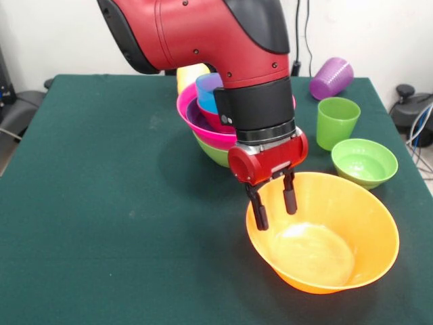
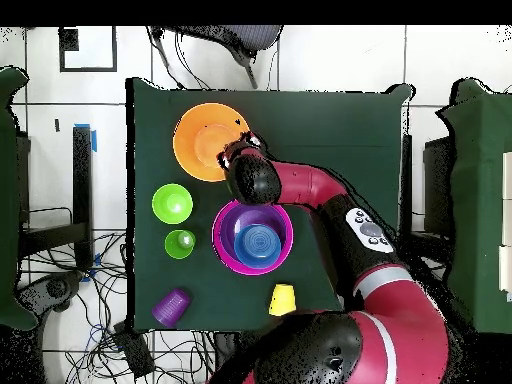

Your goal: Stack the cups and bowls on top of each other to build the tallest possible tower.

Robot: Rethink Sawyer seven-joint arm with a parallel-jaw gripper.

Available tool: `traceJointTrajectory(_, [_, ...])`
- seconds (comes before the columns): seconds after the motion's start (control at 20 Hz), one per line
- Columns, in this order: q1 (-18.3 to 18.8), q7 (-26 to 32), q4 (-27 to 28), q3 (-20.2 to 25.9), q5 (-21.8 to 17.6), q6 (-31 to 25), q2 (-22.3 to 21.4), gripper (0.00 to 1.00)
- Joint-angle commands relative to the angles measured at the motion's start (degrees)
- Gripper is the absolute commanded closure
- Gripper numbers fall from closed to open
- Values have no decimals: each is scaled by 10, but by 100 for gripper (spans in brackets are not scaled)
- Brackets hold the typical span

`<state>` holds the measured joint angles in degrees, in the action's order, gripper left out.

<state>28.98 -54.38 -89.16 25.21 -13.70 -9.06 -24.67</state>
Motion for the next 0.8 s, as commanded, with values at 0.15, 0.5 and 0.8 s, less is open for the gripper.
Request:
traceJointTrajectory(0.15, [-30, -43, 41, -45, -39, -54, 22, 0])
traceJointTrajectory(0.5, [-34, -33, 41, -60, -49, -54, 43, 0])
traceJointTrajectory(0.8, [-40, -37, 46, -74, -70, -7, 43, 0])
